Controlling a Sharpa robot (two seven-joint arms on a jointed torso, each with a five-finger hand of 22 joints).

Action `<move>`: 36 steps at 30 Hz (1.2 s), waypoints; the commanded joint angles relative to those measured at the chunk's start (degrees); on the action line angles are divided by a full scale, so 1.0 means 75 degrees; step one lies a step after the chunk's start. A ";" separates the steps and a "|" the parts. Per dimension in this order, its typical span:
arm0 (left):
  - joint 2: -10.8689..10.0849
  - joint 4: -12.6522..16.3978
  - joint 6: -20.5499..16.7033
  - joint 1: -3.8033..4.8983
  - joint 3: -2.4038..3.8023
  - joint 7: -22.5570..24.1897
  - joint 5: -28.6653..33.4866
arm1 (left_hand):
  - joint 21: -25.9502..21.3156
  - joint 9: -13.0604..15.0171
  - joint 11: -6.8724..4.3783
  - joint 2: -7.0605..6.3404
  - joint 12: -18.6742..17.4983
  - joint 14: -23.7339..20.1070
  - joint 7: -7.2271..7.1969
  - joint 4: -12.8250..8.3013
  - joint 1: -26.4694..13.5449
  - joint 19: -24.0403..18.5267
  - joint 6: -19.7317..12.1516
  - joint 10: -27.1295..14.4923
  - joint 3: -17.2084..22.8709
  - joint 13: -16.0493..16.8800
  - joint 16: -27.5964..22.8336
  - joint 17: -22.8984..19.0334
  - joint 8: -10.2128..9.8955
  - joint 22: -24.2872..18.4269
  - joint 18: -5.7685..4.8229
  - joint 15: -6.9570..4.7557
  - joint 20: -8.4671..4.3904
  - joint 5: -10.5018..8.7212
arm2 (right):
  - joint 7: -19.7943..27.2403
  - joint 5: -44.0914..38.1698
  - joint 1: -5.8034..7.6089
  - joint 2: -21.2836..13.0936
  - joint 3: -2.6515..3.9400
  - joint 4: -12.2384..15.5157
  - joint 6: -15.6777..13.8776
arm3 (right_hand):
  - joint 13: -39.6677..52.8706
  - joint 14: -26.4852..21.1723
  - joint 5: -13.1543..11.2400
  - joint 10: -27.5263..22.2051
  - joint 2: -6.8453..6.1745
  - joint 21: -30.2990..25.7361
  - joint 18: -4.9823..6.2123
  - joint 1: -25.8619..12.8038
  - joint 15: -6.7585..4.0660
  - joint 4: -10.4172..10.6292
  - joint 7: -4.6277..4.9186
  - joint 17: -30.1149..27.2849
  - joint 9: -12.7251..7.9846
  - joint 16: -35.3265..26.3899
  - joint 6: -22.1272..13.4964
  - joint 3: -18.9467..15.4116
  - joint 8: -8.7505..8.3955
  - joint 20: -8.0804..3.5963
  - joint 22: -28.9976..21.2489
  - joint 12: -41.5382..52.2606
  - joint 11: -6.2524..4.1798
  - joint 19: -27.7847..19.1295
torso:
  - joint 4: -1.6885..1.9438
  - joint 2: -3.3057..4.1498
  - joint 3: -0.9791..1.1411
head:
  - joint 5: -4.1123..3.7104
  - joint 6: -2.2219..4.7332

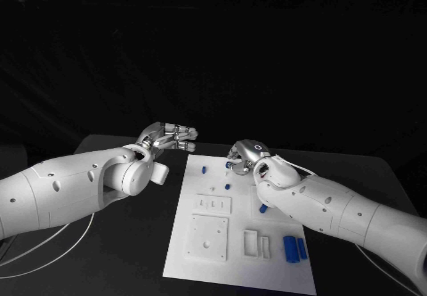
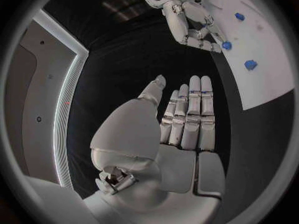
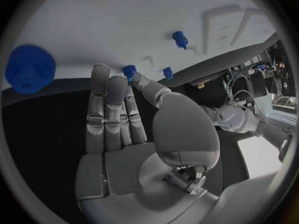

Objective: Assemble the parts on the task board

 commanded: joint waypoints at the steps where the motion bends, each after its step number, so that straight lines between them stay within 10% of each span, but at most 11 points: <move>1: 0.0014 -0.0006 0.0112 0.0005 0.0005 0.0044 -0.0013 | 0.0039 0.0004 0.0002 0.0083 -0.0028 0.0045 0.0011 0.0010 0.0002 0.0052 -0.0035 -0.0056 -0.0043 0.0012 0.0053 0.0011 -0.0019 -0.0008 -0.0045 0.0016 0.0018 -0.0027 | 0.0026 0.0125 0.0001 -0.0011 0.0002 0.0040 -0.0120 | -0.0003 0.0010 0.0017 -0.0092 -0.0047 -0.0096 0.0141 0.0066 0.0050 0.0032 0.0014 -0.0022 -0.0011 -0.0031 -0.0087 -0.0256 -0.0018 0.0071 -0.0057 0.0009 0.0009 0.0106 | -0.0004 -0.0002 0.0000 | -0.0006 -0.0003; 17: -0.0008 -0.0057 0.0124 0.0003 0.0006 0.0072 -0.0013 | 0.0055 0.0003 0.0005 0.0087 -0.0029 0.0047 0.0014 -0.0008 0.0002 0.0052 -0.0041 -0.0066 -0.0053 0.0012 0.0059 0.0011 -0.0019 -0.0010 -0.0044 0.0016 0.0016 -0.0029 | 0.0096 0.0375 -0.0002 -0.0347 0.0068 0.0418 -0.0272 | -0.0006 0.0014 0.0072 -0.0041 -0.0041 -0.0215 0.0143 0.0109 0.0047 0.0012 0.0023 -0.0054 -0.0014 -0.0038 -0.0128 -0.0388 -0.0018 0.0073 -0.0070 0.0004 0.0005 0.0173 | -0.0020 -0.0008 0.0009 | -0.0070 0.0003; 29: -0.0133 -0.0154 0.0064 0.0004 0.0038 0.0188 -0.0017 | 0.0093 0.0004 -0.0002 0.0089 -0.0028 0.0092 0.0017 -0.0048 -0.0003 0.0075 -0.0049 -0.0050 -0.0047 0.0012 0.0093 0.0021 -0.0018 0.0002 -0.0042 -0.0003 -0.0002 -0.0024 | 0.0450 0.2169 -0.0017 -0.1443 0.0815 0.1167 0.0527 | 0.0086 -0.0044 0.0520 0.1114 0.0085 -0.0283 0.0009 0.0146 -0.0166 -0.0076 0.0007 -0.0017 -0.0030 -0.0073 -0.0264 -0.0703 -0.0014 -0.0121 0.0011 0.0012 -0.0307 0.0157 | -0.0245 -0.0099 0.0067 | 0.0004 0.0047; 36: -0.0194 -0.0275 0.0113 0.0004 0.0040 0.0223 -0.0016 | 0.0124 0.0004 -0.0022 0.0103 -0.0031 0.0103 0.0008 -0.0075 0.0006 0.0078 -0.0031 0.0021 -0.0023 0.0010 0.0109 0.0021 -0.0017 0.0012 -0.0044 -0.0018 -0.0017 -0.0022 | 0.0630 0.2444 -0.0043 -0.1877 0.1037 0.1134 0.1026 | 0.1209 0.0014 0.1186 0.2326 0.0048 -0.0316 -0.0238 0.0239 -0.0393 -0.0150 -0.0058 0.0083 -0.0028 -0.0090 -0.0474 -0.1624 -0.0005 -0.0363 0.0073 0.0199 -0.0667 0.0195 | -0.0367 -0.0148 0.0140 | 0.0089 0.0057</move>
